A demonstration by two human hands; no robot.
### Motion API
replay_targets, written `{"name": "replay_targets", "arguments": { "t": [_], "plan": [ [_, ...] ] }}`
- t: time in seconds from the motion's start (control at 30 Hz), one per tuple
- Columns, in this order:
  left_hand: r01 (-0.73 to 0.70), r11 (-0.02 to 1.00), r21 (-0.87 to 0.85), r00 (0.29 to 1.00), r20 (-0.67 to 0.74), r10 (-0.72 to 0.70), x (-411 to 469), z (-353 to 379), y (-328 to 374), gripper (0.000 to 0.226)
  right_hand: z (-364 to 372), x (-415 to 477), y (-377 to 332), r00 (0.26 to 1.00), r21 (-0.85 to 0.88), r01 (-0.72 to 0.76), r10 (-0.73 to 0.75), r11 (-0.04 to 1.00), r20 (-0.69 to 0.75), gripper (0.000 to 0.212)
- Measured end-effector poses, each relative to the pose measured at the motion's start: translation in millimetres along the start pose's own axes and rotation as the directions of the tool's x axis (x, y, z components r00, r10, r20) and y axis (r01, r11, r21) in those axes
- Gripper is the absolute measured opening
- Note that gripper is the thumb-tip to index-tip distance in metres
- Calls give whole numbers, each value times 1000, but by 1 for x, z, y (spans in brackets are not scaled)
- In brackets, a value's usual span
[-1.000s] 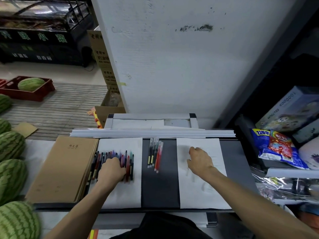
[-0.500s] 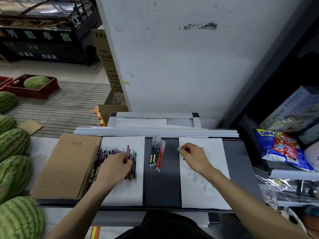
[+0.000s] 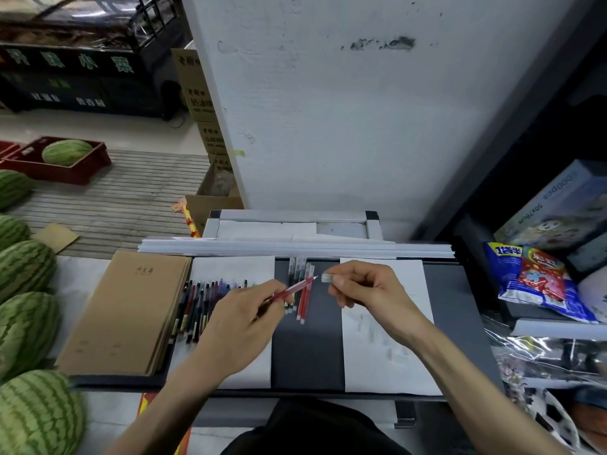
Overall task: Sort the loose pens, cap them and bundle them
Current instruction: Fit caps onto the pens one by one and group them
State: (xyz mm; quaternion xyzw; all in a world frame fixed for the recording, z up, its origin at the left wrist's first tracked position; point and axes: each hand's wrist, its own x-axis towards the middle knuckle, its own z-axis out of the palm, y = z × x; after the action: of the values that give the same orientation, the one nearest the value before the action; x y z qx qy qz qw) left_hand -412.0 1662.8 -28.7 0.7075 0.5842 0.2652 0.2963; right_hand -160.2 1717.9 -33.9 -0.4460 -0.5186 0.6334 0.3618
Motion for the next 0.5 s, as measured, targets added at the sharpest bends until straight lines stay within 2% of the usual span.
{"name": "replay_targets", "arguments": {
  "t": [0.1,0.2,0.37,0.5],
  "plan": [
    [3,1000,-2,1000,26,-3,2,0,3,28,-1,0,1,997,97,-51,57,994,-52,23],
    [-6,1000,16,999,49,5,2,3,6,23,1,1,4,989,92,-113,121,989,-86,21],
    [16,1000,-1,999,50,-16,1,7,5,20,10,-2,4,970,153,-235,240,960,-17,17],
    [5,1000,15,999,37,-5,1,11,1,23,17,-4,6,975,339,-198,221,920,-30,19]
  ]
}}
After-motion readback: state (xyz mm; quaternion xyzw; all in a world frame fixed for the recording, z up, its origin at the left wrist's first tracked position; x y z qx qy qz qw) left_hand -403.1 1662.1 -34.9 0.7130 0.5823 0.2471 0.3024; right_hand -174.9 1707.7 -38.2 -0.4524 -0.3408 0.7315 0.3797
